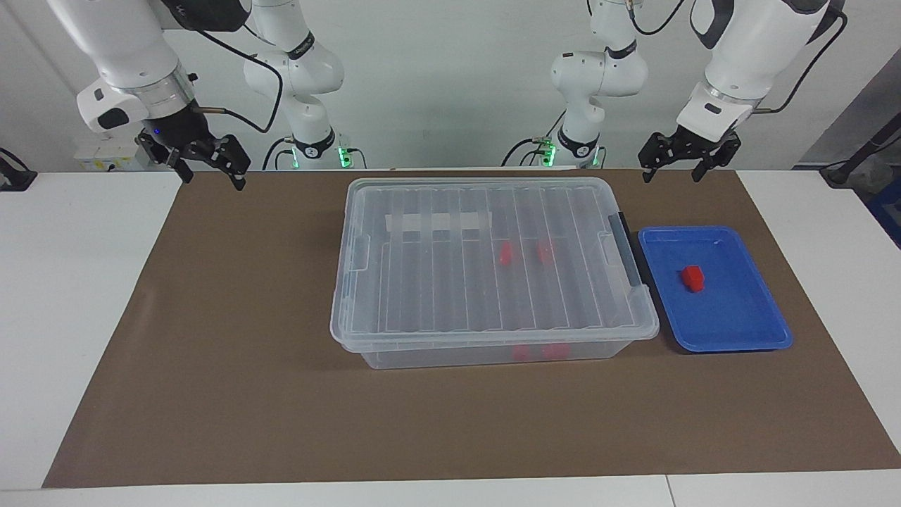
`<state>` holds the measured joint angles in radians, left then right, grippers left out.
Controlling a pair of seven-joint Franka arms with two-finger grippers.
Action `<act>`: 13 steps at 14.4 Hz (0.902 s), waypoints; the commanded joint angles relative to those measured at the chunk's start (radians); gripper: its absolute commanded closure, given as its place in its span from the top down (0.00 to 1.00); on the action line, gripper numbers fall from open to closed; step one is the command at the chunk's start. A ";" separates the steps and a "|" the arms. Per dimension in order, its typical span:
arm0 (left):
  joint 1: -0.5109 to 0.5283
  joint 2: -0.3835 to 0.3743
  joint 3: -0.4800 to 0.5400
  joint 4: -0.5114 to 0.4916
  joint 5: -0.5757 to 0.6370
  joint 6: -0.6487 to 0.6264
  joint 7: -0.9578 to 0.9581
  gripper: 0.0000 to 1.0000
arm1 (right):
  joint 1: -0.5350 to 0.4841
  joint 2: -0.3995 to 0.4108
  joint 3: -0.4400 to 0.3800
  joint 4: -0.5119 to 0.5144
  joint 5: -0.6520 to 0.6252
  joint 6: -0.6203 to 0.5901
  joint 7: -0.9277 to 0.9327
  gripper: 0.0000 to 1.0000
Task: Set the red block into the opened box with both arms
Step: 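Reach the right gripper to the lid edge while the left gripper draws back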
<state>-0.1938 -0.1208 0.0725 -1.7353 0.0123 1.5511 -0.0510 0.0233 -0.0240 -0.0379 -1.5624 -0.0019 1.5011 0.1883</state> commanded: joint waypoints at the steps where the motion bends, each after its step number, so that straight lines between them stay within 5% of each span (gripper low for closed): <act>1: -0.007 -0.020 0.009 -0.013 -0.012 -0.005 -0.013 1.00 | -0.002 -0.028 0.001 -0.036 -0.003 0.016 -0.029 1.00; 13: -0.007 -0.020 0.009 -0.013 -0.012 -0.005 -0.013 1.00 | 0.035 -0.030 0.009 -0.102 -0.003 0.097 -0.001 1.00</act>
<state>-0.1938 -0.1208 0.0725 -1.7353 0.0123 1.5511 -0.0517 0.0338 -0.0250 -0.0334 -1.5895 -0.0018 1.5344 0.1882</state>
